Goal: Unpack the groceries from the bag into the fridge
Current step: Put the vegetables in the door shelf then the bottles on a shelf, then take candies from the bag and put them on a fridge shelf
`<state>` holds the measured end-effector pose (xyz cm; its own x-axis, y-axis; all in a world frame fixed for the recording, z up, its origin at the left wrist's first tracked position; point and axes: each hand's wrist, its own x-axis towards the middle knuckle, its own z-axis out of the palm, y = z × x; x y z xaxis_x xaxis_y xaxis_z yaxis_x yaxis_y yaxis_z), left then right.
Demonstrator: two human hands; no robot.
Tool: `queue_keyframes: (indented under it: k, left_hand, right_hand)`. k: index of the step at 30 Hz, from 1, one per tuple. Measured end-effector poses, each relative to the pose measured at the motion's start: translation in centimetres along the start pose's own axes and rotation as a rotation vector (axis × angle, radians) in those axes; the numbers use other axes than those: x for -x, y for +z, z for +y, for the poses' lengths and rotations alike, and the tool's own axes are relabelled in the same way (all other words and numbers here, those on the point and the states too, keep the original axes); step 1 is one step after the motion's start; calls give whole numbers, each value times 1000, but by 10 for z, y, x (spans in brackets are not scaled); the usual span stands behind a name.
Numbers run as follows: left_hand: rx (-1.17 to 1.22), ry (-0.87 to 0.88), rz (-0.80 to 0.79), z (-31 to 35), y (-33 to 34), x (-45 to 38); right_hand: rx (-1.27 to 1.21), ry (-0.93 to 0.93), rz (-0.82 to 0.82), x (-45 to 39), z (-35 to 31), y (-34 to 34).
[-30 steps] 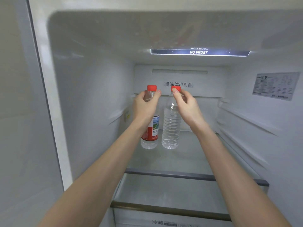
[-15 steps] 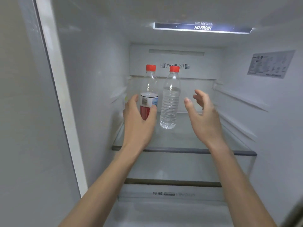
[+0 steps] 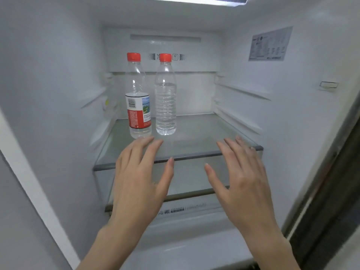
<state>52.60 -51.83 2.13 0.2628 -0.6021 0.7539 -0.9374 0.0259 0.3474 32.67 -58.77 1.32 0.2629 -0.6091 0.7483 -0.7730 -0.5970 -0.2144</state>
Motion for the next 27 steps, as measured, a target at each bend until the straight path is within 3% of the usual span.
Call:
queue_keyframes:
  k: [10,14,27]
  left_hand:
    - [-84,211,-67,73,9,44]
    - [-32,283,-81,104,3,70]
    - [321,420,-231,250,-60,222]
  right_hand:
    - [196,64,-56,62,30,-72]
    - [221,86,27,98,32,-111]
    - [464,375,8,305,29,-291]
